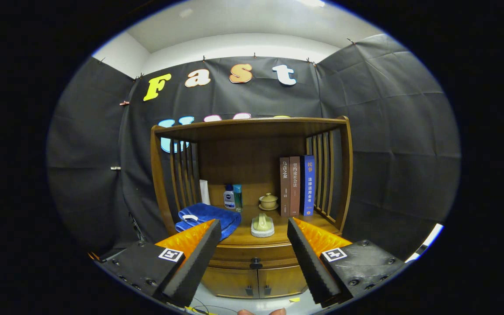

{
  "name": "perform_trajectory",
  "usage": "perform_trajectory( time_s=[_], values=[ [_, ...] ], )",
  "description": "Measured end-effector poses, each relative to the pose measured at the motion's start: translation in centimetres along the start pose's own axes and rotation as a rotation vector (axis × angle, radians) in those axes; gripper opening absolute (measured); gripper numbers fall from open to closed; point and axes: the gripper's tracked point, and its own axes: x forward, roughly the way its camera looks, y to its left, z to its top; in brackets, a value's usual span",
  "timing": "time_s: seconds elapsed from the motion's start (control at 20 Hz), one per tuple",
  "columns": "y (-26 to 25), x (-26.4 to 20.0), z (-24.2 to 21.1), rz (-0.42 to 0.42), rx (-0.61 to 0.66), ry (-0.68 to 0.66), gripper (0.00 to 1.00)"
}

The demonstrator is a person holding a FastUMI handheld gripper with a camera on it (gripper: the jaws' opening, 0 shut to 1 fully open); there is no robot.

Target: Pull open the drawer, take out the items inside it, and place them on the countertop above the cabinet.

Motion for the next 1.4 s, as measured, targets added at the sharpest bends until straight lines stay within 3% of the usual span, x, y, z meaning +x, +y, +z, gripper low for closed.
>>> perform_trajectory(
  time_s=[1.4],
  values=[
    [1.0, -0.2, -0.9, 0.019, -0.048, 0.008, 0.99]
  ],
)
